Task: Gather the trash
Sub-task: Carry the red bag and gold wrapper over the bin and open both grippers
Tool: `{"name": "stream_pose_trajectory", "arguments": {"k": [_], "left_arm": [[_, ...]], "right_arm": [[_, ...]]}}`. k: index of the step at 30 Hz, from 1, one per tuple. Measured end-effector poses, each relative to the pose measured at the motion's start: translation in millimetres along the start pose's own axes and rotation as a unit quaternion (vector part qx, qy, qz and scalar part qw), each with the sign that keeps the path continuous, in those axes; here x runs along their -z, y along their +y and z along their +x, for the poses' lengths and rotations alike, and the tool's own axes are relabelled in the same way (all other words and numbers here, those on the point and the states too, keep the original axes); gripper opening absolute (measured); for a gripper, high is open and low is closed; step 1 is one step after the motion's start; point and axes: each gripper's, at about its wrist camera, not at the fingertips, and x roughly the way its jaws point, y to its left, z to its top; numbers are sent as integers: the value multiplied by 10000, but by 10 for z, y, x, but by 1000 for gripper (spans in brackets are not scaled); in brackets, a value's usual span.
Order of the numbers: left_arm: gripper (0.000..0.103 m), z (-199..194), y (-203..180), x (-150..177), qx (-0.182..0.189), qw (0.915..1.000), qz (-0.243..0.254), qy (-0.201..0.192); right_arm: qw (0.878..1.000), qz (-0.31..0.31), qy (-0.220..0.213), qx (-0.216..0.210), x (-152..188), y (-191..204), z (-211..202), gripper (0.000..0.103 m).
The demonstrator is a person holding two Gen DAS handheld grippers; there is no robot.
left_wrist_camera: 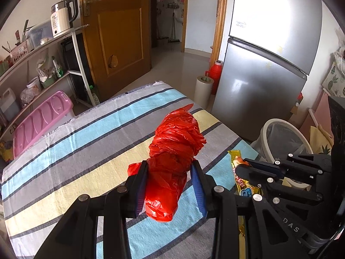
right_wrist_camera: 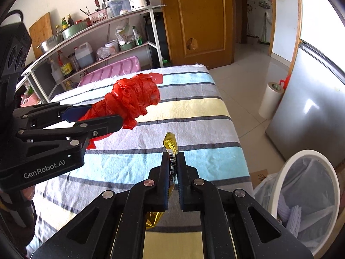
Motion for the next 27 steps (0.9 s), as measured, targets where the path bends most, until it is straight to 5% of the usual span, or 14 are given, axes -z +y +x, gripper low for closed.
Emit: {"name": "stream_pose_trajectory", "arguments": {"k": [13, 27], "left_arm": [[39, -352, -674, -36, 278, 9980, 435, -353], [39, -231, -1646, -63, 865, 9911, 942, -358]], "right_arm": [[9975, 382, -496, 330, 167, -466, -693, 7], [9872, 1010, -732, 992, 492, -1272, -1256, 7]]}}
